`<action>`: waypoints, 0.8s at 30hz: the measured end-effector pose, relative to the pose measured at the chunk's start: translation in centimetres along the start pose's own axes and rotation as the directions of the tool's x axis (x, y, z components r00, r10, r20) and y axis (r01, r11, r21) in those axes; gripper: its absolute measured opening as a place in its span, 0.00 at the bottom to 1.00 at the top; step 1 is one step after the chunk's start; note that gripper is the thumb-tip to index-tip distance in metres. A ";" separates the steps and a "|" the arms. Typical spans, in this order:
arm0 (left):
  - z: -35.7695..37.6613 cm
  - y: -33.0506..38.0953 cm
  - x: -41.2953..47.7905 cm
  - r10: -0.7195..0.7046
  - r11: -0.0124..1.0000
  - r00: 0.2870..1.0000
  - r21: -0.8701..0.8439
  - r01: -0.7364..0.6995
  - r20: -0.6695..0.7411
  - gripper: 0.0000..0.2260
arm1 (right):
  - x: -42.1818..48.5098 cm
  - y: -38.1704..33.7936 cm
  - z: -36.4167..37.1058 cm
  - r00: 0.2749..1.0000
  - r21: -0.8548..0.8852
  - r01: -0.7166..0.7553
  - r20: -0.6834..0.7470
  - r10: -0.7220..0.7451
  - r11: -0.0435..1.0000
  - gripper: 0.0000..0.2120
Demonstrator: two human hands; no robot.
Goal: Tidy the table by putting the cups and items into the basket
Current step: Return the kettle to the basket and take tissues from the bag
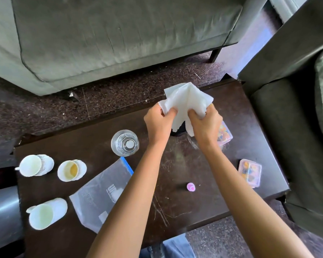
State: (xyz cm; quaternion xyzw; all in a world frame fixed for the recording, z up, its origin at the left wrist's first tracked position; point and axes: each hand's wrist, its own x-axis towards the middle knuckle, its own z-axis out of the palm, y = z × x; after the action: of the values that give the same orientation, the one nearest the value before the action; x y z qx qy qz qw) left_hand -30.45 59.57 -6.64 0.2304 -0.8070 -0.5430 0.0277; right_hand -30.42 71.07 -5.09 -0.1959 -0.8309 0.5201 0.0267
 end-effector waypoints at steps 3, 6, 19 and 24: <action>1.0 -0.6 -0.2 -0.017 0.998 1.000 0.052 0.017 -0.008 0.06 | 0.1 0.6 0.8 1.000 0.025 -0.009 0.013 0.009 1.000 0.11; 1.7 -0.9 -0.6 0.009 0.992 0.998 0.129 -0.002 -0.056 0.04 | 0.3 1.0 1.7 1.000 0.040 -0.005 0.023 0.004 0.999 0.11; 2.9 -2.8 -1.8 0.235 0.852 0.955 0.512 -0.113 -0.179 0.09 | 0.6 4.7 2.7 0.935 -0.525 0.307 0.009 -0.355 0.794 0.11; 3.3 -3.7 -2.1 0.146 0.839 0.984 0.539 -0.069 -0.101 0.13 | 0.8 6.5 3.6 0.954 -0.573 0.280 0.075 -0.291 0.770 0.09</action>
State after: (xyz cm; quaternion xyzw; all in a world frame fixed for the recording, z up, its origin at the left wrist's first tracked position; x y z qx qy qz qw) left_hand -28.30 62.13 -10.84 0.2203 -0.9338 -0.2776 0.0490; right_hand -30.16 70.79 -12.52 -0.0710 -0.9688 0.2314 0.0525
